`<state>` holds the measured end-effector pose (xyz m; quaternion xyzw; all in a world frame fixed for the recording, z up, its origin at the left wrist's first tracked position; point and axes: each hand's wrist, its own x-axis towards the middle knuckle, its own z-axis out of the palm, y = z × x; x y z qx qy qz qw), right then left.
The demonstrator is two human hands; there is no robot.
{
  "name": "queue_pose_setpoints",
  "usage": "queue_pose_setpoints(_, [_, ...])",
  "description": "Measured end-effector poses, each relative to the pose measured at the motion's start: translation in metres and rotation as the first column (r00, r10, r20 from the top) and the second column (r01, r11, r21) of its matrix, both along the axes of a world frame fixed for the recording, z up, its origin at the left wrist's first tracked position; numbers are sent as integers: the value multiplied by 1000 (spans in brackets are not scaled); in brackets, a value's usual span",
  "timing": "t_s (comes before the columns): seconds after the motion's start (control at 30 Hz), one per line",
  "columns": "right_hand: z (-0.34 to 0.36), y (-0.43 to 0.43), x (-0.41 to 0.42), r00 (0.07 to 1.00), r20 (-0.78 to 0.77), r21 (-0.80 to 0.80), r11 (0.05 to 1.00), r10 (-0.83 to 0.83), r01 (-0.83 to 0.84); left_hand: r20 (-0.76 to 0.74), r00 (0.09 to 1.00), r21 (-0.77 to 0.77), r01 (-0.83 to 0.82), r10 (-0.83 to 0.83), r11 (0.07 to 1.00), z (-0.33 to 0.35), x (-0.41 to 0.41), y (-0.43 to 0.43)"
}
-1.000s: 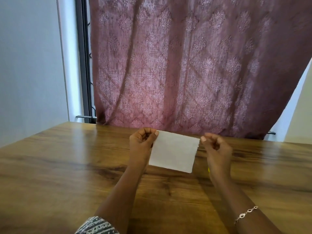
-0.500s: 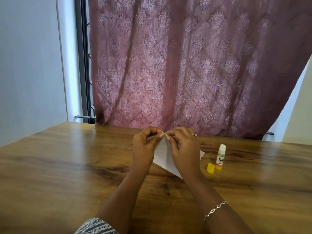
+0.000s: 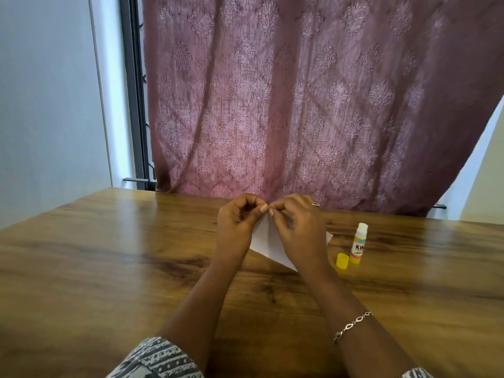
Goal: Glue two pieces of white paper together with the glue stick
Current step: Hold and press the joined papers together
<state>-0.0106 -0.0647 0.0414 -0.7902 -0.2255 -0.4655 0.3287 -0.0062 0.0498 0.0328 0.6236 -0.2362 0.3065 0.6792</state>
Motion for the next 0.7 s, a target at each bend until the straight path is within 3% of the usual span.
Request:
queue_pose_setpoints(0.47, [6,-19,-2,999,-27,-49,998,-29,28,-86,996,-152,-20,6,988,2,3,6])
queue_pose_setpoints(0.7, [6,-33,1,999,-44,13,1000,-4,5,-77,997,-232,-34,16,972,0,8,16])
